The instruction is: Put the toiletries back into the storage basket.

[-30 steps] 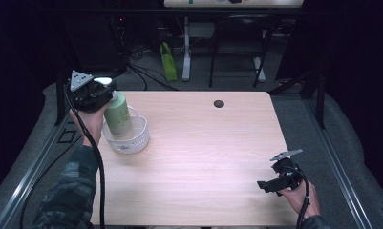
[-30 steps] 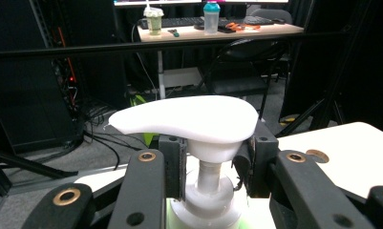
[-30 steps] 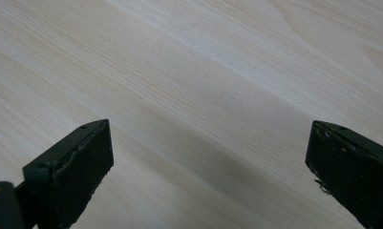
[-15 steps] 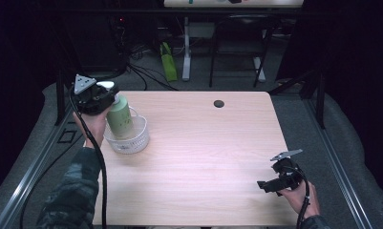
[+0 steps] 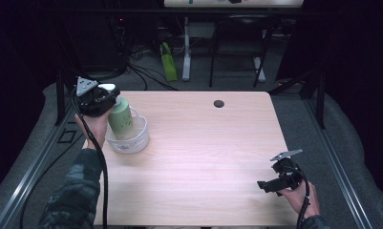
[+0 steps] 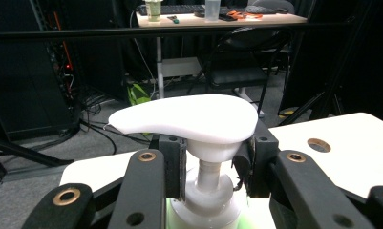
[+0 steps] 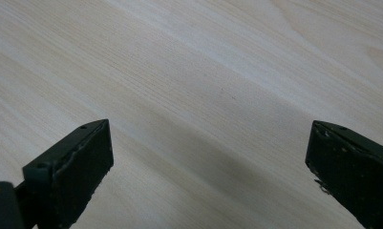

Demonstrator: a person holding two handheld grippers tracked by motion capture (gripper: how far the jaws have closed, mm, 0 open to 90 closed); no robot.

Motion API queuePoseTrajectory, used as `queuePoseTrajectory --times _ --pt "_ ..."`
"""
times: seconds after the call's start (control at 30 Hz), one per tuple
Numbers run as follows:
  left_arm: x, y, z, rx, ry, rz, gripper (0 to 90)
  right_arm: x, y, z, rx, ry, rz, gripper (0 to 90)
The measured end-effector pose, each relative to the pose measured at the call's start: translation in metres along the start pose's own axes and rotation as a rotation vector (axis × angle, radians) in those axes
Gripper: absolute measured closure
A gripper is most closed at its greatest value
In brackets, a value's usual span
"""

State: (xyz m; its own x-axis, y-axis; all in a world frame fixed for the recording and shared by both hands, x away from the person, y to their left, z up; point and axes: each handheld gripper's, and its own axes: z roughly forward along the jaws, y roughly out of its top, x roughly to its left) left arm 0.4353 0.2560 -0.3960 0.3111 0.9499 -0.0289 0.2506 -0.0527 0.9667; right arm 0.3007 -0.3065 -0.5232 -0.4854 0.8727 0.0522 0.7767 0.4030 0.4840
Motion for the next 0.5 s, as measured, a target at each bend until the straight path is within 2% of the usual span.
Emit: queuePoseTrajectory --times 0.5 --pt "0.0012 -0.0060 0.0028 0.010 0.005 -0.006 67.0 0.0002 0.0001 0.0000 -0.001 0.003 0.000 1.9"
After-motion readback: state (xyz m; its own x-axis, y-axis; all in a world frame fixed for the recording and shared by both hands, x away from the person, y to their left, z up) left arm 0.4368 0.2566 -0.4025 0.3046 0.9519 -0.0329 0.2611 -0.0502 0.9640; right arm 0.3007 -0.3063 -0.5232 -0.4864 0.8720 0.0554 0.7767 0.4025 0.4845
